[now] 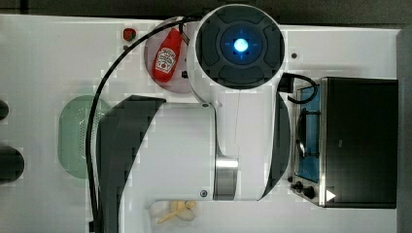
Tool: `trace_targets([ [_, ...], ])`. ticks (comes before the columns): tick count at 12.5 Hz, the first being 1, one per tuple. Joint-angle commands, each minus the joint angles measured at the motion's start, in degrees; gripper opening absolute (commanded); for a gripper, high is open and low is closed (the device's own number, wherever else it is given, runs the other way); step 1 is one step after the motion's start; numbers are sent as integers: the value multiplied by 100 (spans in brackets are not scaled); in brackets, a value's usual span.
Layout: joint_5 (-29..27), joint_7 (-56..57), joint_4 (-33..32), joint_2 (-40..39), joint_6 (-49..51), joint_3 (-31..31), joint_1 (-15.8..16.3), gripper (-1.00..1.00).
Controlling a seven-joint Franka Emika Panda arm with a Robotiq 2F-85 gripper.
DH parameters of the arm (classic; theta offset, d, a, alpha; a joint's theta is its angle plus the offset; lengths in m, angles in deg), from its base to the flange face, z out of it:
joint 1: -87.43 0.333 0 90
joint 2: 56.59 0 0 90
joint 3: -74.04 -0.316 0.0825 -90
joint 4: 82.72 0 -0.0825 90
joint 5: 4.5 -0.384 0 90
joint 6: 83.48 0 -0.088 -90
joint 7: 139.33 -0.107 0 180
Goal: Drag strainer left to right.
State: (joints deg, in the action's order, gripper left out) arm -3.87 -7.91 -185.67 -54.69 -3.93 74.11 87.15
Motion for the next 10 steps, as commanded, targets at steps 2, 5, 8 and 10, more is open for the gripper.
trace_targets([
  [2,164,-449,-1387,2814,1452,420,117,82],
  [5,153,-449,-1394,2746,1332,339,159,100],
  [8,66,-532,-1456,2471,1128,-162,315,100],
  [10,66,-953,-1545,2165,741,-714,376,100],
])
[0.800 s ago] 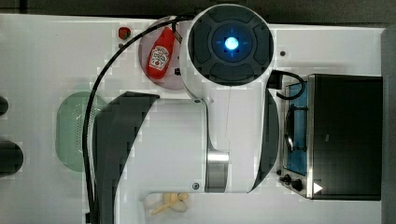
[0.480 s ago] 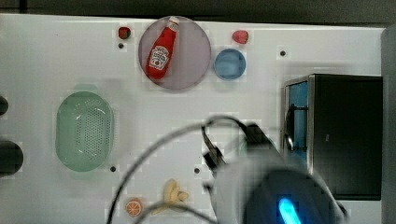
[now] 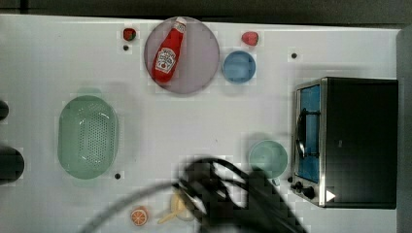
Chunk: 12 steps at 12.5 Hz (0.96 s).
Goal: Drag strainer left to right.
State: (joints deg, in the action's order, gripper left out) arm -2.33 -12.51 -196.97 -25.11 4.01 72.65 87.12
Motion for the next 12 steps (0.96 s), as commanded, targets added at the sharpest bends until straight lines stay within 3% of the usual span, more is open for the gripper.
trace_targets([
  [1,-88,-877,-467,-977,-321,-873,383,100],
  [7,-86,-4215,-580,-2482,-2091,-2524,418,100],
  [12,-53,-6214,-623,-3948,-3355,-3074,441,100],
])
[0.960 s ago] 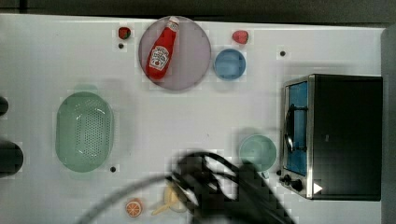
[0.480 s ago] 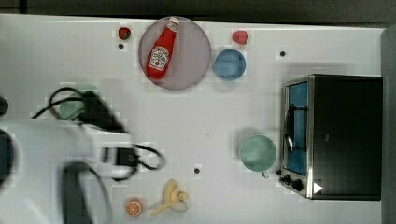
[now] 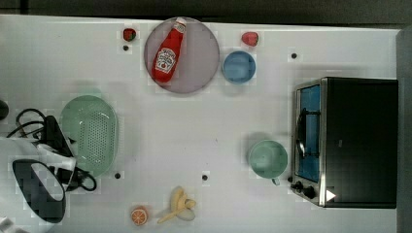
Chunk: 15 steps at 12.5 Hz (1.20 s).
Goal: Drag strainer left to right.
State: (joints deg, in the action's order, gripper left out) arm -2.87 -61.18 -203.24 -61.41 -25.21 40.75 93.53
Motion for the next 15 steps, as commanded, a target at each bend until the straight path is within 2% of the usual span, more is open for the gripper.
trace_targets([
  [1,10,-1622,-3,-618,-694,106,-174,100],
  [4,177,-2091,-2,-1515,-1542,142,-122,100],
  [8,377,-2109,-8,-2400,-2461,323,-95,100],
  [11,498,-2112,-13,-2740,-2939,567,39,100],
  [15,815,-2109,-201,-2819,-3070,991,218,100],
])
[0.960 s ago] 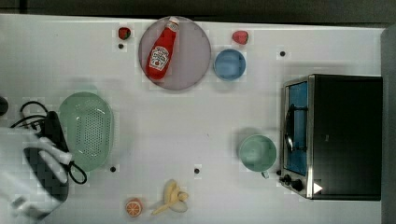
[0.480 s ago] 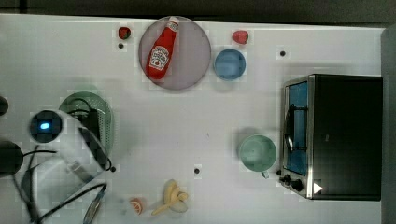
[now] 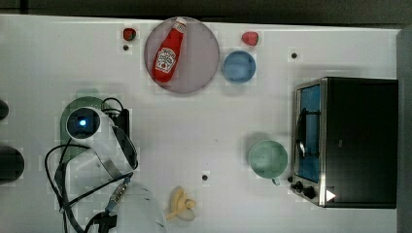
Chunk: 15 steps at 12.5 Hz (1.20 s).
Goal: Drag strainer left to right.
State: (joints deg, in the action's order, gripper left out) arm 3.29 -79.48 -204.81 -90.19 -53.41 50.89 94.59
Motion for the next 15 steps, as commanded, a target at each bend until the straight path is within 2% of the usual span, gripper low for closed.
trace_targets([
  [1,199,-281,-99,60,-386,3,110,100],
  [7,199,-261,-334,171,-661,360,14,100],
  [15,199,-59,-923,598,-660,366,-603,100],
])
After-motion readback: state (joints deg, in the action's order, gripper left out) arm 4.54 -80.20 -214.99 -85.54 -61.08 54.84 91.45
